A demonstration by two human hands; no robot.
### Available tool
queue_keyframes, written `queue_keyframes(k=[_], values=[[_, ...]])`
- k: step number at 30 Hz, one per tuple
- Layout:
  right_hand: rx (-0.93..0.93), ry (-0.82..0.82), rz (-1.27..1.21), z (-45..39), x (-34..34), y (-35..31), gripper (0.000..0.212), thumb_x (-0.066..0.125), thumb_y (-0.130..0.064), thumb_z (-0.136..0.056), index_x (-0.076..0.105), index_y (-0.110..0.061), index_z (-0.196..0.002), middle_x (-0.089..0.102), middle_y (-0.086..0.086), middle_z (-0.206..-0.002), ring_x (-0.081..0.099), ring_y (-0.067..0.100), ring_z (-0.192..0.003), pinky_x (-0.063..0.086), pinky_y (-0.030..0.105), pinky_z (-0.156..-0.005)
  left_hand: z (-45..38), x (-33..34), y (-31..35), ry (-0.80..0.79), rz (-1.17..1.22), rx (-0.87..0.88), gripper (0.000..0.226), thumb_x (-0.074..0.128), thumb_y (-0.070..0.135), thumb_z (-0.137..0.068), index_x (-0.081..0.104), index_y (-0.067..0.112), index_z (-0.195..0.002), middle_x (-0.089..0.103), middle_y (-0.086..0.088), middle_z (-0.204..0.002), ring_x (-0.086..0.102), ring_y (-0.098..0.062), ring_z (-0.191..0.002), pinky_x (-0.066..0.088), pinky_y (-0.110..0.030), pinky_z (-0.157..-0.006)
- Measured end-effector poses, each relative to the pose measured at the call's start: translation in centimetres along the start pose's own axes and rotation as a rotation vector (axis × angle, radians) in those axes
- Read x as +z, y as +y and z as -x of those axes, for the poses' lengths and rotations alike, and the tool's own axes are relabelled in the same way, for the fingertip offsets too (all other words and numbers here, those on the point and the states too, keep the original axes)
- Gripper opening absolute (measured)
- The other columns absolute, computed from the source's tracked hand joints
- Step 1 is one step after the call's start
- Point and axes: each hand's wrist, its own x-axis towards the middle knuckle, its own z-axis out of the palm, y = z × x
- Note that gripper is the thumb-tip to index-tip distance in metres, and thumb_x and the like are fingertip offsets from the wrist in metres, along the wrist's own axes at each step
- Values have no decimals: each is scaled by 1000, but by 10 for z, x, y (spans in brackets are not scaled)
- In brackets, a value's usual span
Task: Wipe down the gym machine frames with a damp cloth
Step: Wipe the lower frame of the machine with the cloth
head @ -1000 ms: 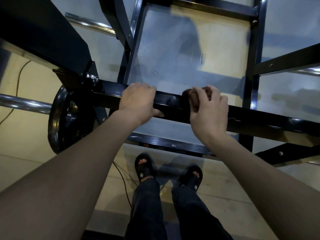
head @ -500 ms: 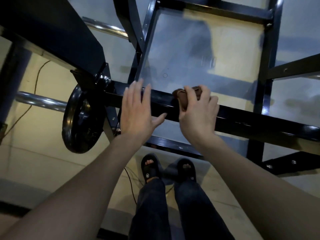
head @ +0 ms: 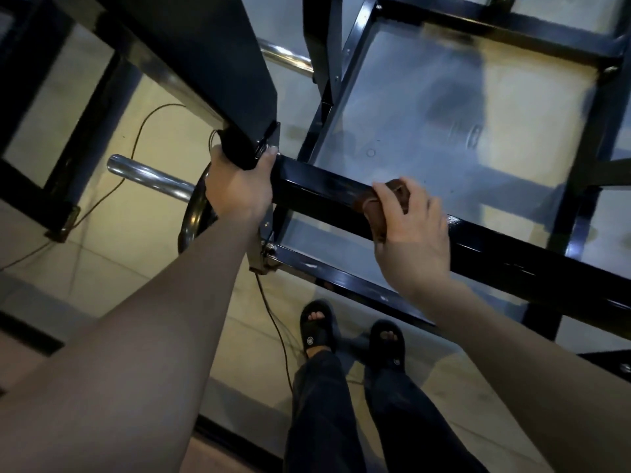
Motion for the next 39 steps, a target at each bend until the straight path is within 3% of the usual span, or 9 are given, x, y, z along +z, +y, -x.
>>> queue_keyframes(k=[5, 8, 12, 17, 23, 28, 32, 35, 39], values=[[290, 28, -51, -26, 3, -18, 59, 61, -33, -98, 41, -30, -153, 32, 14, -153, 38, 39, -127, 28, 47, -112, -3, -1, -5, -21, 13, -4, 63, 80, 56, -81, 59, 25, -131, 68, 12, -121, 63, -12, -115, 50, -27, -96], [95, -34, -68, -26, 5, -48, 70, 65, -27, -95, 34, -32, -156, 24, 13, -157, 34, 36, -128, 28, 46, -112, -6, -6, -2, -92, 33, -56, 60, 84, 55, -78, 63, 27, -126, 67, 17, -112, 62, -3, -102, 47, -16, -78], [-107, 13, 1, -12, 3, -8, 66, 68, -26, -93, 41, -28, -154, 33, 16, -154, 42, 41, -121, 36, 51, -107, -18, -11, -1, -135, -76, -26, 67, 84, 61, -74, 64, 25, -127, 68, 11, -114, 64, -9, -101, 49, -20, -73], [281, 2, -26, -46, 4, -15, 49, 51, -38, -103, 46, -25, -149, 41, 17, -146, 41, 43, -126, 29, 49, -110, -30, -11, -6, -215, -155, 3, 74, 79, 69, -73, 60, 25, -130, 67, 9, -113, 63, -9, -100, 50, -25, -75], [-205, -44, 11, -33, 3, -27, 64, 64, -28, -96, 38, -27, -155, 34, 17, -153, 42, 40, -121, 34, 49, -105, -33, -8, -8, -248, -148, 2, 61, 78, 63, -79, 62, 24, -124, 67, 12, -104, 59, 1, -89, 45, -20, -68], [256, -42, 9, -56, 5, -22, 51, 53, -34, -101, 44, -24, -151, 41, 19, -146, 42, 44, -126, 30, 48, -108, -32, -7, -8, -221, -104, -23, 70, 79, 63, -78, 59, 23, -132, 68, 10, -113, 64, -9, -102, 45, -19, -70], [-68, -94, -33, -45, 8, -71, 74, 61, -26, -96, 25, -28, -160, 24, 15, -157, 34, 38, -129, 29, 49, -111, -29, -8, -5, -239, -84, -40, 71, 79, 59, -81, 54, 21, -136, 65, 11, -113, 61, -2, -92, 42, -15, -63], [-275, -50, 32, -35, 7, -33, 69, 63, -27, -97, 32, -26, -159, 29, 16, -156, 41, 41, -123, 35, 52, -106, -31, -7, -7, -244, -44, -56, 72, 81, 59, -78, 56, 21, -134, 69, 10, -111, 67, -4, -97, 51, -17, -69], [117, -23, -1, -49, 9, -22, 57, 57, -32, -100, 41, -24, -154, 36, 18, -151, 40, 45, -126, 32, 51, -108, -29, -5, -4, -258, -5, -97, 75, 81, 52, -83, 45, 16, -138, 63, 7, -115, 63, -9, -106, 55, -29, -90]])
